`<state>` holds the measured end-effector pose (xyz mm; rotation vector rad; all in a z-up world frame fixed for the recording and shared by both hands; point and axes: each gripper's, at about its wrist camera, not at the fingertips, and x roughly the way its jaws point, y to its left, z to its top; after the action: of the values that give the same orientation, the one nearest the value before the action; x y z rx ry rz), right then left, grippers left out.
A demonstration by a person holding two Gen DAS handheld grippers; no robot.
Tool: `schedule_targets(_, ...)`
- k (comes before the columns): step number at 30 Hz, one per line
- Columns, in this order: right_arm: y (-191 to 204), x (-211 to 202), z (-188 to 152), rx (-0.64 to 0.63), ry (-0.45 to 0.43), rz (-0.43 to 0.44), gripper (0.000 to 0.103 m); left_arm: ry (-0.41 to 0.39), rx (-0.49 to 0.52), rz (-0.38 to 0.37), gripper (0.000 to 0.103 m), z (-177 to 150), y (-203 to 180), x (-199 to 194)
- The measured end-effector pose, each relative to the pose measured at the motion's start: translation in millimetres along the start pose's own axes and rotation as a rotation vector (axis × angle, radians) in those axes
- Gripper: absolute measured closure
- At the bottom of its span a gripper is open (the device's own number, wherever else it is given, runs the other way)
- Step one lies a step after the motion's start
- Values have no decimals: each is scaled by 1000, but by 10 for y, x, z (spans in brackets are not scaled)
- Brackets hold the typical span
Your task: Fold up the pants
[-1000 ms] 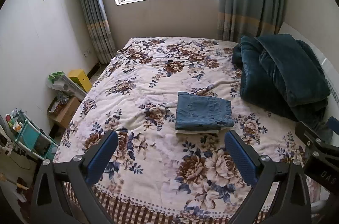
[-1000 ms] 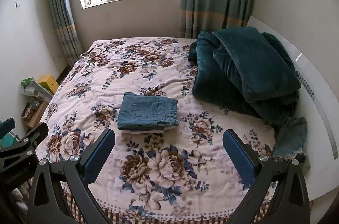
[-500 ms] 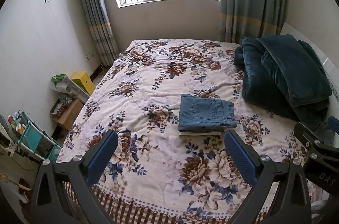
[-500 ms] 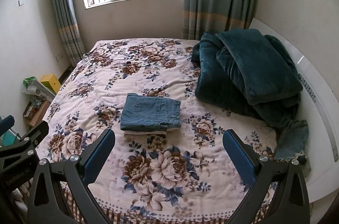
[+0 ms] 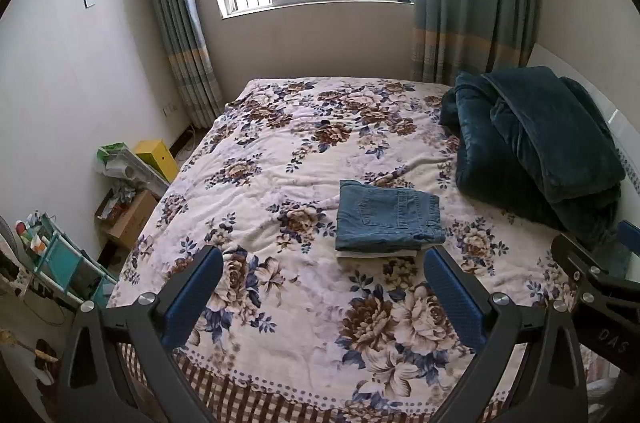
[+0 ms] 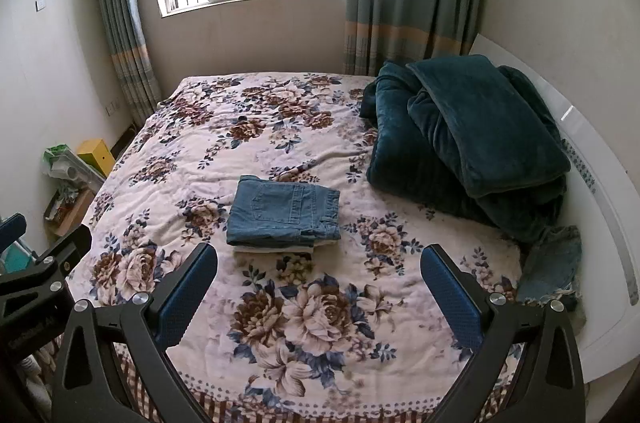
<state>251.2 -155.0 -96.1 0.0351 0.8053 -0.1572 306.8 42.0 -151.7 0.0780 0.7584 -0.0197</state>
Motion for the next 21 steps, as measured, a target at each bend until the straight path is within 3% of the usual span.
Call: schedule_targets(21, 3, -60, -42, 9, 8, 17, 0, -1, 0, 11, 0, -21, 21, -19)
